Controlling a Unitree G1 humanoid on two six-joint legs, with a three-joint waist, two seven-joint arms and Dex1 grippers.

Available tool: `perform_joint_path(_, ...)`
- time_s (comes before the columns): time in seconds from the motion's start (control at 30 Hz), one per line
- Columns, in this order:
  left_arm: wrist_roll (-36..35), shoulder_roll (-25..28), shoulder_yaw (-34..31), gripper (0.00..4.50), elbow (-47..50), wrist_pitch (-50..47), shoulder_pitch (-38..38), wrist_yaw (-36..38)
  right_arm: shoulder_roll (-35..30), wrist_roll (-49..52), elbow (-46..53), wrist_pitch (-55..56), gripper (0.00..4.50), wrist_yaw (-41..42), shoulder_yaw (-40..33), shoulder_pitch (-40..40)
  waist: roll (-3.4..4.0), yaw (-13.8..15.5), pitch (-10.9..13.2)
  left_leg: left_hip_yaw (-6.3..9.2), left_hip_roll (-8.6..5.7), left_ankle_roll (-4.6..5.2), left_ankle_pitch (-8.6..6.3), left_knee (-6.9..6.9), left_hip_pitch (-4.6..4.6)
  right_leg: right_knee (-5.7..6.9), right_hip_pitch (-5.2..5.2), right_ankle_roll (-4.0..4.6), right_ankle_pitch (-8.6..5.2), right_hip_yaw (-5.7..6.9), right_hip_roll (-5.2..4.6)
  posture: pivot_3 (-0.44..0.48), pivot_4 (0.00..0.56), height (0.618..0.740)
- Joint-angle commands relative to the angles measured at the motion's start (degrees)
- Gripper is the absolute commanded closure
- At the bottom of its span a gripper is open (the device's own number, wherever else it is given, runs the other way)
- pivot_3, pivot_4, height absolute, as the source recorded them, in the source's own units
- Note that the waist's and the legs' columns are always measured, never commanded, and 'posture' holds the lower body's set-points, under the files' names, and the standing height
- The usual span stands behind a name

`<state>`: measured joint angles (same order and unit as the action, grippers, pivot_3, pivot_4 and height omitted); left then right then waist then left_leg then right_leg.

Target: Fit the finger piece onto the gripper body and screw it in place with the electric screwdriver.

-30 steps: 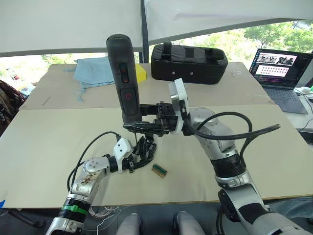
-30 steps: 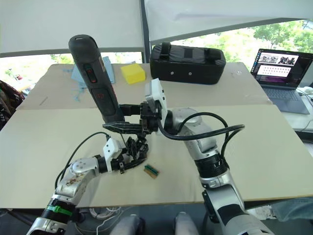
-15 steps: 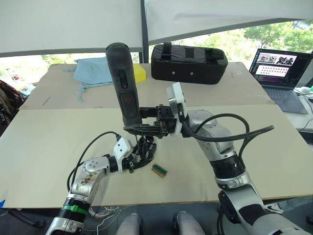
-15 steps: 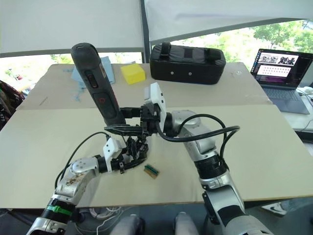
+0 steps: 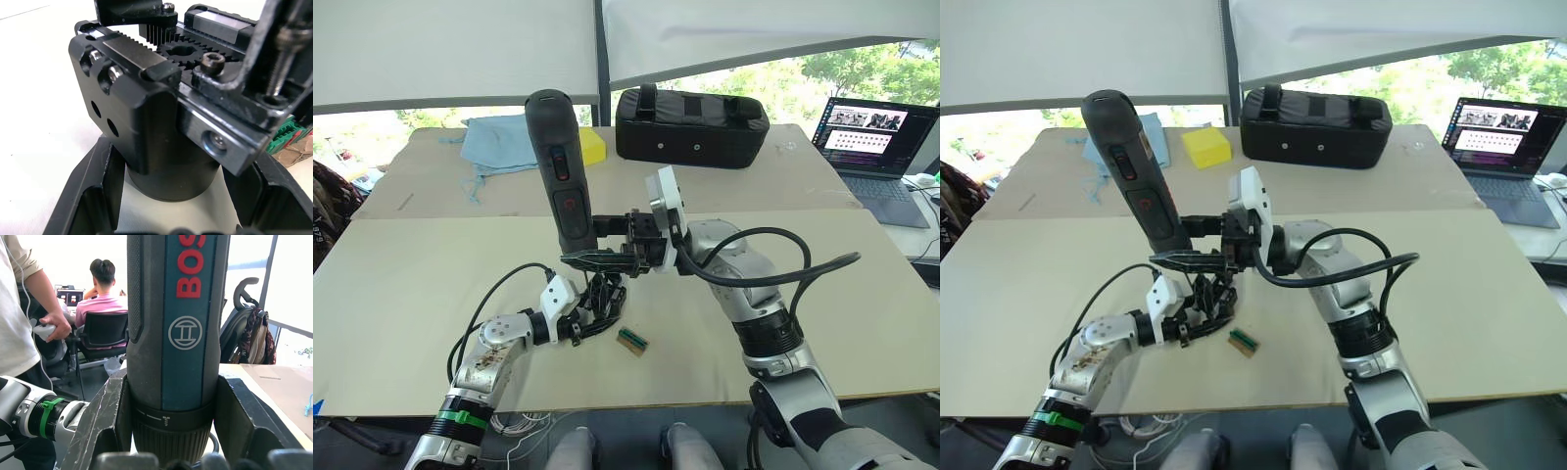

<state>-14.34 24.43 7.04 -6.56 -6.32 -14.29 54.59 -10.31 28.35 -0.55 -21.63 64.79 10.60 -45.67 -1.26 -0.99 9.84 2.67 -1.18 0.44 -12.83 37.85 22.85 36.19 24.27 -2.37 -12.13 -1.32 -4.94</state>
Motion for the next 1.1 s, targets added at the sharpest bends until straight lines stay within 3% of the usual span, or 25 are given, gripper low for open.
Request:
perform_joint_path(0.03, 0.28, 0.35, 1.33, 2.19, 0.29, -1.12, 1.55, 0.96, 0.47, 1.03, 1.88, 1.72, 2.6, -0.14, -0.9, -0.16, 0.0, 0.0, 0.0, 0.0, 0.0, 0.0, 0.0, 0.0, 0.0, 0.0, 0.0, 0.0, 0.0, 0.0, 0.0, 0.0, 0.15, 0.74)
perform_joint_path(1.1, 0.3, 0.33, 1.64, 2.19, 0.28, -1.47, 1.45, 1.0, 0.77, 1.33, 2.05, 2.25, 2.6, 0.03, -1.21, 0.27, 0.0, 0.01, 0.0, 0.0, 0.0, 0.0, 0.0, 0.0, -0.01, 0.0, -0.01, 0.0, 0.0, 0.0, 0.0, 0.0, 0.15, 0.74)
